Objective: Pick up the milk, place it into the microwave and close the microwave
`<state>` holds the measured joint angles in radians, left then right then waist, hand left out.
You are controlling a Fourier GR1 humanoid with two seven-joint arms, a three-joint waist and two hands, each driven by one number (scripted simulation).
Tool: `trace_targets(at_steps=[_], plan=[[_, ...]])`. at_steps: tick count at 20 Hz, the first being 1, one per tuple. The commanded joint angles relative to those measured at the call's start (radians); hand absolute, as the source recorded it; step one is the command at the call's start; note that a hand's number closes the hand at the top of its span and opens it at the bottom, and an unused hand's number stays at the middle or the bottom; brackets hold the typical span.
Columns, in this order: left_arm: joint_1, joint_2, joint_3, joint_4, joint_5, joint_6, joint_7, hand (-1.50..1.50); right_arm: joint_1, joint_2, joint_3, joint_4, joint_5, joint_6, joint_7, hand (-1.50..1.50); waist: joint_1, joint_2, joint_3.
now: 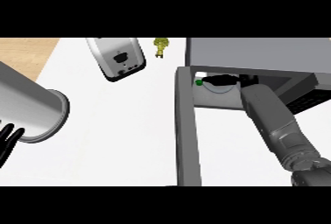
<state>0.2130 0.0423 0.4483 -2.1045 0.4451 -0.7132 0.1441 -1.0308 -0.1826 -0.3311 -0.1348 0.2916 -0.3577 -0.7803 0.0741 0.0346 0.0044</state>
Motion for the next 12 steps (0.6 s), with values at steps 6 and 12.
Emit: trace_targets(at_steps=[6, 12], plan=[[-0.002, -0.041, -0.144, -0.036, -0.042, 0.03, 0.036, 1.5, 0.11, 0.02, -0.07, -0.003, -0.093, 0.259, -0.095, -1.5, -0.04, -0.019, -0.002], [-0.045, -0.034, -0.211, -0.011, -0.06, 0.073, 0.1, 1.5, 0.203, 0.082, -0.057, -0.042, -0.116, 0.368, -0.151, -1.5, -0.065, -0.03, -0.004]])
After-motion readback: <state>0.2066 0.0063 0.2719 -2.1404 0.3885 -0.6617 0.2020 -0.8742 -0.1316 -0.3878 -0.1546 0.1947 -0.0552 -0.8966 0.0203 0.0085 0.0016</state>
